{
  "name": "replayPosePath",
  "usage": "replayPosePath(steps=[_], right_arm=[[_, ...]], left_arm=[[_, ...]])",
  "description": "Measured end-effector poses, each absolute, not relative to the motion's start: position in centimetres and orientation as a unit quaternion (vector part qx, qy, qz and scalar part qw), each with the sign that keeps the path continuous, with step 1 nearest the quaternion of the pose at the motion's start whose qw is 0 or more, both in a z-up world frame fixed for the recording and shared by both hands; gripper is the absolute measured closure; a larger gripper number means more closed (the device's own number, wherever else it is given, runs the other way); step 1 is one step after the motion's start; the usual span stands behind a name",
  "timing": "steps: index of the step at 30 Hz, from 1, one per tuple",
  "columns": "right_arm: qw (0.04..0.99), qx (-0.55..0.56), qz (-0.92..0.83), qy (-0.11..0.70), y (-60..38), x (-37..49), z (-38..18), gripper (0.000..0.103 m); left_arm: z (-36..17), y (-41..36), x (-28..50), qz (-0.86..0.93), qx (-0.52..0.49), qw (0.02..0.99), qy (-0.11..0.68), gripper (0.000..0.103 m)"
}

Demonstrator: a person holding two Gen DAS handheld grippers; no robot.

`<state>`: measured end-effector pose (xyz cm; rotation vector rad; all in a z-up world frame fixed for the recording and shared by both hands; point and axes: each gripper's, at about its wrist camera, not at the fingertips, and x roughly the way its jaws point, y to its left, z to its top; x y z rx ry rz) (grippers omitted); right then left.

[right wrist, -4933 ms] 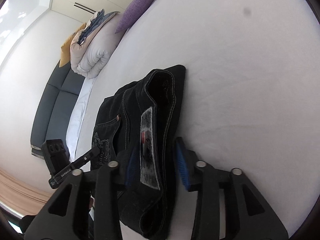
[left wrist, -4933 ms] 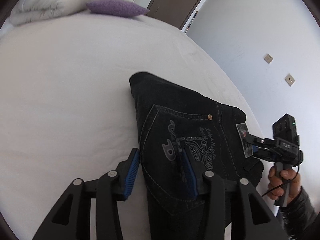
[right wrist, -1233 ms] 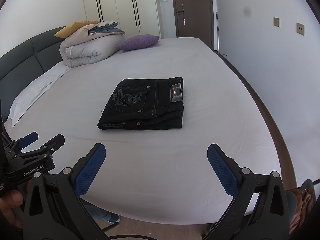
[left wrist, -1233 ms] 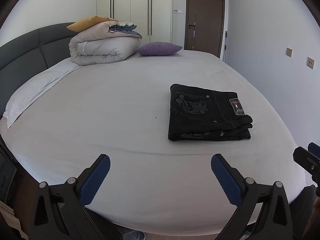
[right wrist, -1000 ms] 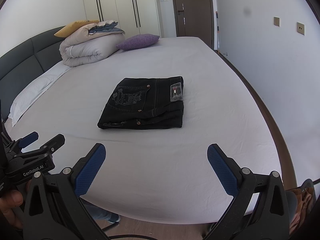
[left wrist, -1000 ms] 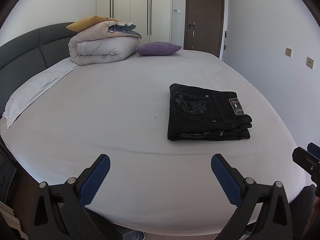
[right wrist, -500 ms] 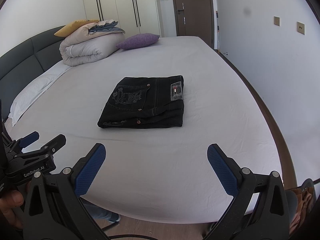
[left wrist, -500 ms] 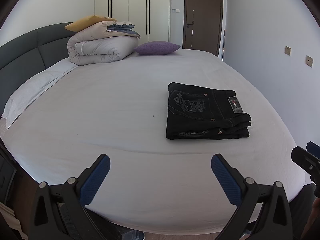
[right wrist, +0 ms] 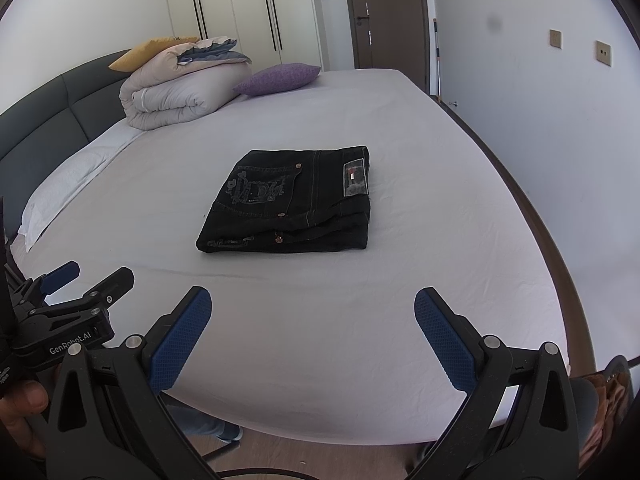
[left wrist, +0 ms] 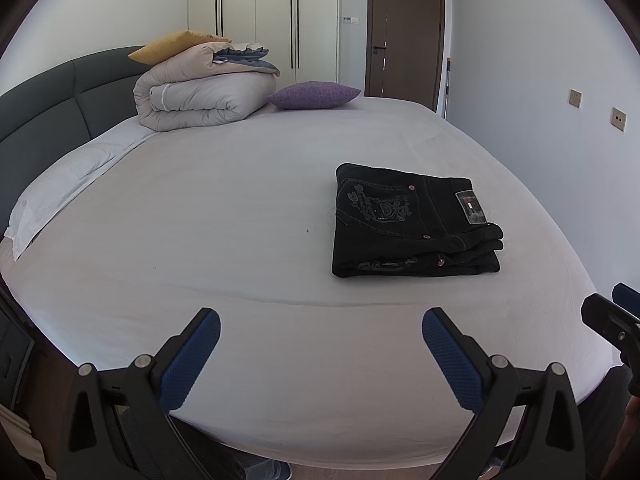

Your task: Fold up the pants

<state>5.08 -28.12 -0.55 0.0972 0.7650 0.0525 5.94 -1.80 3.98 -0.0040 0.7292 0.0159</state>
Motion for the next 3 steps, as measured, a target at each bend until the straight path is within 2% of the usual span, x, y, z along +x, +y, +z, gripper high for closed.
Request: replayPosePath(steps=[3], right_arm=[[0.926, 0.047, 0.026, 0.373, -28.23, 5.13, -0.54, 0.0]], left_arm=[[3.78, -1.72, 6.06, 0.005, -0.005, 0.933, 0.359, 0.0]])
